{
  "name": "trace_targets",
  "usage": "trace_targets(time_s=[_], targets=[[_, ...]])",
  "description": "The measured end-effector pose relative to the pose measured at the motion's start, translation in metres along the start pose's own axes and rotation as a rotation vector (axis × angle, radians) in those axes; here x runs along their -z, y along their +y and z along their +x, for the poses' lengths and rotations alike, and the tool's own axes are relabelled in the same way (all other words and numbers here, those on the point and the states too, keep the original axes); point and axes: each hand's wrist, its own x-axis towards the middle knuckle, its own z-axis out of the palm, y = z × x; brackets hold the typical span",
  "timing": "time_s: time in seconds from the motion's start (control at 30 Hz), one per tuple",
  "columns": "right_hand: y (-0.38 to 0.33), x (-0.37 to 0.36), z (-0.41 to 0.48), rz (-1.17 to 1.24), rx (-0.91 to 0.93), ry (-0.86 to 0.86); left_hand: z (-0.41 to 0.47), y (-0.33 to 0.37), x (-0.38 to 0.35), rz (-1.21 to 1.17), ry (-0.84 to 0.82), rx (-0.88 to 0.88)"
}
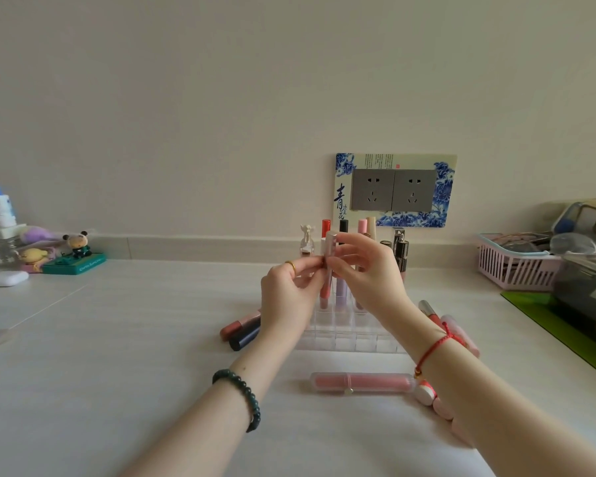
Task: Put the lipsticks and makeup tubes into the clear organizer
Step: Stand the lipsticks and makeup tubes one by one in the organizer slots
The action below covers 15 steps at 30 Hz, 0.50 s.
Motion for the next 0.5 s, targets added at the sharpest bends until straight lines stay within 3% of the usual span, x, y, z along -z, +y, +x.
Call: trace_targets(time_s=[0.5], targets=[[0.022, -0.01, -0.009, -0.088, -0.078, -0.058, -0.017, -0.019, 0.001, 0.169, -0.088, -0.081]])
